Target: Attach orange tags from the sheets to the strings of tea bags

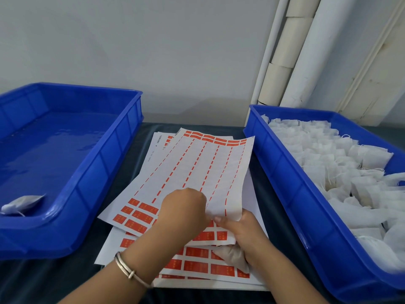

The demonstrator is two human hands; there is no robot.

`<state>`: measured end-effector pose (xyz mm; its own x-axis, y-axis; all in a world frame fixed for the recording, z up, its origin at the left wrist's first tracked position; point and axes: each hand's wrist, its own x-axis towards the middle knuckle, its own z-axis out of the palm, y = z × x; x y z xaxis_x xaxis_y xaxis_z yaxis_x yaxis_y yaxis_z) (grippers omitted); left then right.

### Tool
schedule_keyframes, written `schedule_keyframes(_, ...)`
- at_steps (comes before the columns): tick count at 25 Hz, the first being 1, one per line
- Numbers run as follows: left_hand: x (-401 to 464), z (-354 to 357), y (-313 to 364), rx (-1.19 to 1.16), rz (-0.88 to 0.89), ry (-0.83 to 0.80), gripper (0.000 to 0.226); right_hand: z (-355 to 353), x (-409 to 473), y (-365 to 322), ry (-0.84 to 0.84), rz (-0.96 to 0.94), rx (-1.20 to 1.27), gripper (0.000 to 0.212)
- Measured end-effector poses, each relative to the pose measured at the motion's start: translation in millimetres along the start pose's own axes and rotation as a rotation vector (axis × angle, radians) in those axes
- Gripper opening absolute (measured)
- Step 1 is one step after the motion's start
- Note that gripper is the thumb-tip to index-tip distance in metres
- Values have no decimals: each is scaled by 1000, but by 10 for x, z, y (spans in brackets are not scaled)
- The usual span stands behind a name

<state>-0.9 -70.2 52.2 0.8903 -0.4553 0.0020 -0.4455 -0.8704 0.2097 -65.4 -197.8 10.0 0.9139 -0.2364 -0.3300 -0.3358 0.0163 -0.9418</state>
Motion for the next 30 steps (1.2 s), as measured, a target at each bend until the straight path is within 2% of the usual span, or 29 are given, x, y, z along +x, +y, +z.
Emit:
schedule_keyframes(7, -44, -54, -279, -395, 0, -70, 14, -59, -31, -15, -60, 33, 76, 23)
schedule_keyframes(12, -102, 50, -304, -457, 11, -61, 16, -66, -25, -17, -104, 49, 124, 23)
schedule_keyframes(19, -92, 130, -246, -444, -22, 60, 10, -154, -91, -72, -138, 115, 114, 18)
schedule_keyframes(23, -147, 171, -235, -401, -36, 253, 19, -244, -144, -54, -144, 72, 123, 15)
schedule_keyframes(25, -283, 219, -151, -401, 67, 385, 19, -244, -154, -41, -151, 33, 149, 15)
schedule_keyframes(28, -457, 285, -33, -430, 264, 426, 21, -225, -154, -34, -121, -26, 157, 22)
schedule_keyframes(30, -470, 319, -10, -460, 269, 439, 25, -212, -153, -34, -112, -54, 149, 23)
